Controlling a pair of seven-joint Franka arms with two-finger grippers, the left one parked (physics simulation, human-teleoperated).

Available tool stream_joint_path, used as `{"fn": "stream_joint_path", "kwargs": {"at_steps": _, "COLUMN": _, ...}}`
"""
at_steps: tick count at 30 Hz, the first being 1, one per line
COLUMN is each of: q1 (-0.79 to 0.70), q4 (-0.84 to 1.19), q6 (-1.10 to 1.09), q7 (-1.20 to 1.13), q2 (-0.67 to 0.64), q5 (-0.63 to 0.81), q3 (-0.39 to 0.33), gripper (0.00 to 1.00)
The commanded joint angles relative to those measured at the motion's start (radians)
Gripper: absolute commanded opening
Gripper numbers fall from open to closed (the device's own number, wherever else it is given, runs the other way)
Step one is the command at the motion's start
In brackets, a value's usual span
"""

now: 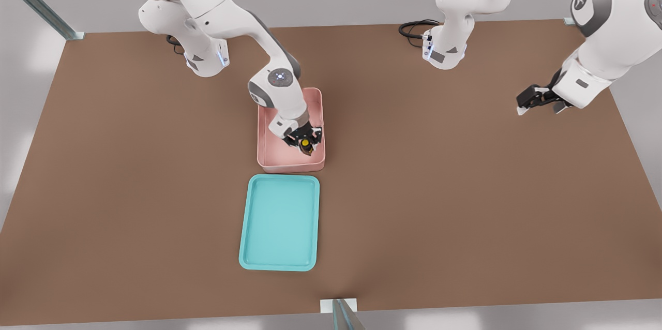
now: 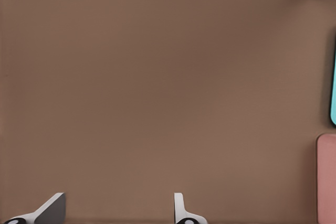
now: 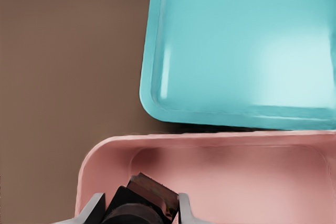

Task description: The left arm remains still, and the right arm places the button from the box into the tray

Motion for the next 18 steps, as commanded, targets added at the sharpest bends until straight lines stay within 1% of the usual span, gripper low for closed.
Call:
{"fn": "stream_joint_path", "kwargs": {"at_steps": 1, "q1": -0.008, "q4": 0.086, "q6": -0.25, "q7": -0.301, "q2": 0.012, "q5": 0.11, "q3": -0.036, "gripper": 0.57}}
{"fn": "stream_joint_path", "kwargs": {"at_steps": 2, "q1": -0.011, "q4": 0.127, "q6": -0.264, "q7": -0.353, "q2": 0.035, "q5": 0.111, "q3": -0.061, "gripper": 0.57}}
{"fn": "stream_joint_path", "kwargs": {"at_steps": 3, "q1": -0.014, "q4": 0.188, "q6": -0.293, "q7": -0.41, "q2": 0.069, "q5": 0.146, "q3": -0.079, "gripper": 0.57}}
{"fn": "stream_joint_path", "kwargs": {"at_steps": 4, "q1": -0.028, "q4": 0.267, "q6": -0.31, "q7": -0.482, "q2": 0.122, "q5": 0.165, "q3": -0.102, "gripper": 0.57}}
{"fn": "stream_joint_path", "kwargs": {"at_steps": 7, "q1": -0.131, "q4": 0.567, "q6": -0.31, "q7": -0.695, "q2": 0.369, "q5": 0.2, "q3": -0.105, "gripper": 0.57}}
{"fn": "stream_joint_path", "kwargs": {"at_steps": 8, "q1": -0.143, "q4": 0.655, "q6": -0.314, "q7": -0.738, "q2": 0.44, "q5": 0.203, "q3": -0.105, "gripper": 0.57}}
{"fn": "stream_joint_path", "kwargs": {"at_steps": 9, "q1": -0.171, "q4": 0.731, "q6": -0.313, "q7": -0.825, "q2": 0.514, "q5": 0.234, "q3": -0.105, "gripper": 0.57}}
{"fn": "stream_joint_path", "kwargs": {"at_steps": 11, "q1": -0.201, "q4": 0.81, "q6": -0.311, "q7": -0.919, "q2": 0.58, "q5": 0.257, "q3": -0.116, "gripper": 0.58}}
{"fn": "stream_joint_path", "kwargs": {"at_steps": 12, "q1": -0.22, "q4": 0.824, "q6": -0.31, "q7": -0.966, "q2": 0.59, "q5": 0.272, "q3": -0.116, "gripper": 0.58}}
{"fn": "stream_joint_path", "kwargs": {"at_steps": 13, "q1": -0.218, "q4": 0.833, "q6": -0.317, "q7": -0.963, "q2": 0.595, "q5": 0.332, "q3": -0.117, "gripper": 1.0}}
{"fn": "stream_joint_path", "kwargs": {"at_steps": 14, "q1": -0.217, "q4": 0.874, "q6": -0.389, "q7": -0.947, "q2": 0.597, "q5": 0.363, "q3": -0.119, "gripper": 1.0}}
{"fn": "stream_joint_path", "kwargs": {"at_steps": 17, "q1": -0.218, "q4": 0.882, "q6": -0.426, "q7": -0.94, "q2": 0.584, "q5": 0.373, "q3": -0.13, "gripper": 1.0}}
{"fn": "stream_joint_path", "kwargs": {"at_steps": 18, "q1": -0.217, "q4": 0.9, "q6": -0.602, "q7": -0.914, "q2": 0.491, "q5": 0.387, "q3": -0.137, "gripper": 1.0}}
